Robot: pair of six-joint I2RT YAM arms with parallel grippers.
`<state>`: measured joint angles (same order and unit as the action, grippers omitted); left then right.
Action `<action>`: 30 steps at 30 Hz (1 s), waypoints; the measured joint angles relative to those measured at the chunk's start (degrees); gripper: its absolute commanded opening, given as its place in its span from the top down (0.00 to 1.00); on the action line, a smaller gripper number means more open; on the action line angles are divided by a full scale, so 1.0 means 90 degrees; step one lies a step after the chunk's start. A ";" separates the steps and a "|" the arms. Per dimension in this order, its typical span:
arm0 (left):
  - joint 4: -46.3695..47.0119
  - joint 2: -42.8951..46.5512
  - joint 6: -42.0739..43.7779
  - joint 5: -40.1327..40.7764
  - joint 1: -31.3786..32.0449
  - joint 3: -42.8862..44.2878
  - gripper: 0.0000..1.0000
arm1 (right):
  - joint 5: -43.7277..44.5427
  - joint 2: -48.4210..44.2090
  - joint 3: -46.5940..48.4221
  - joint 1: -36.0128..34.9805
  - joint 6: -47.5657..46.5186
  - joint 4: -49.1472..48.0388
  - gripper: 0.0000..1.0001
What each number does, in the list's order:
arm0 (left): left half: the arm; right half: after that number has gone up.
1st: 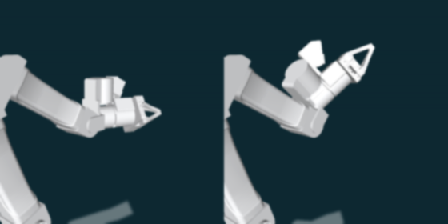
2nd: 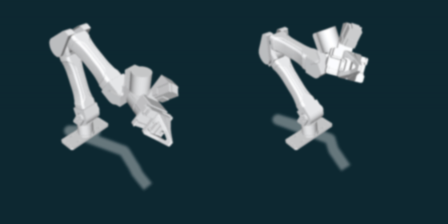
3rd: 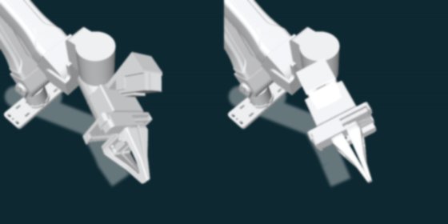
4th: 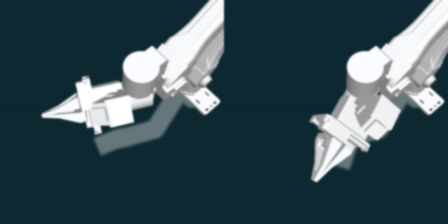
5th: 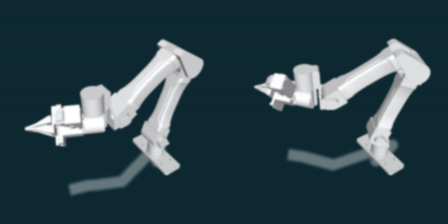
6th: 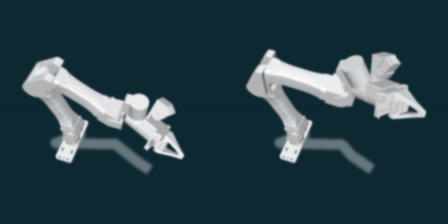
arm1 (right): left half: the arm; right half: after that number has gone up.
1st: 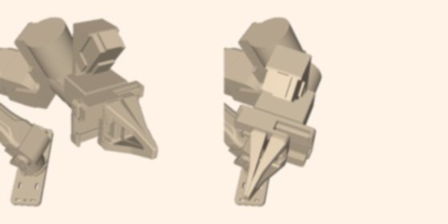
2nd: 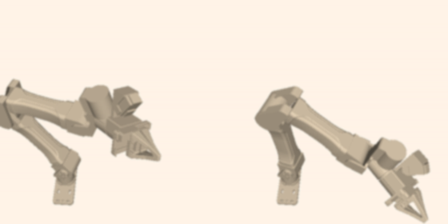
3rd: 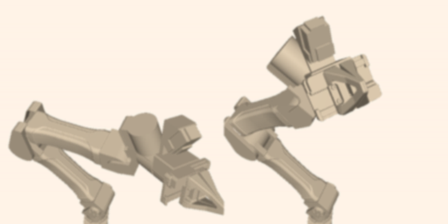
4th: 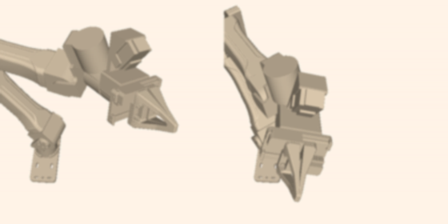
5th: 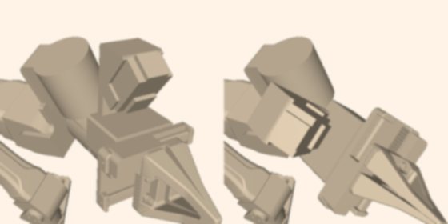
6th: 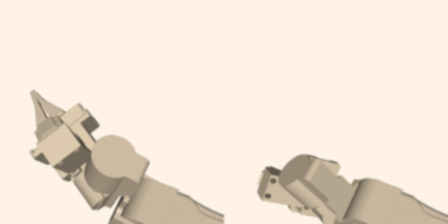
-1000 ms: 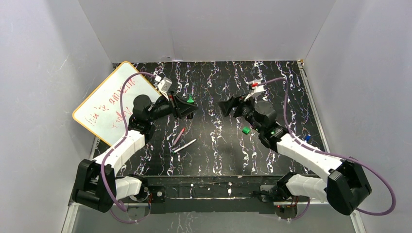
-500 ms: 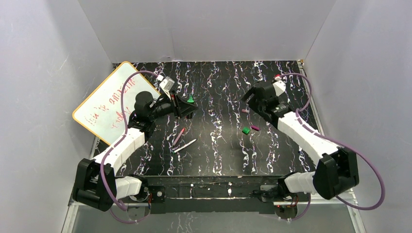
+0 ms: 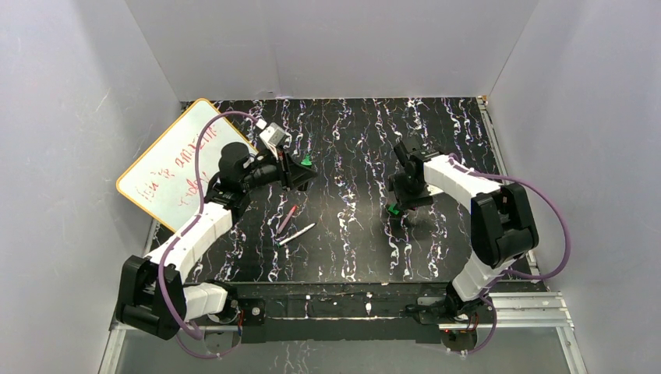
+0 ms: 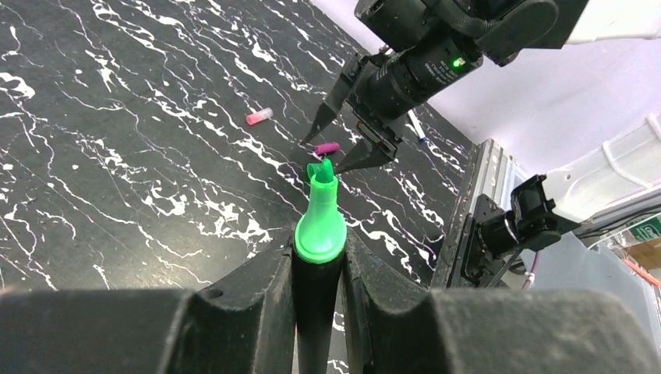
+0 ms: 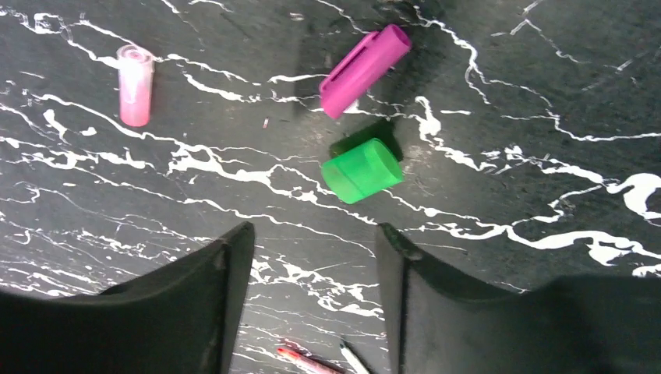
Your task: Insert the pens into the pen caps
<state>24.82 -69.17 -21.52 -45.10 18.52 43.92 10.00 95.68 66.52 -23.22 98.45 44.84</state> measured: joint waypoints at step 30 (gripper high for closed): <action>-0.1977 0.0058 0.1537 0.0901 0.0874 0.0427 1.00 | -0.0539 0.0393 -0.0629 0.0636 0.0998 -0.0170 0.27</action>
<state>7.03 -68.64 -7.68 -36.99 26.39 47.77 5.15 99.22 60.86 -17.50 107.44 43.31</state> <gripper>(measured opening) 0.210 0.747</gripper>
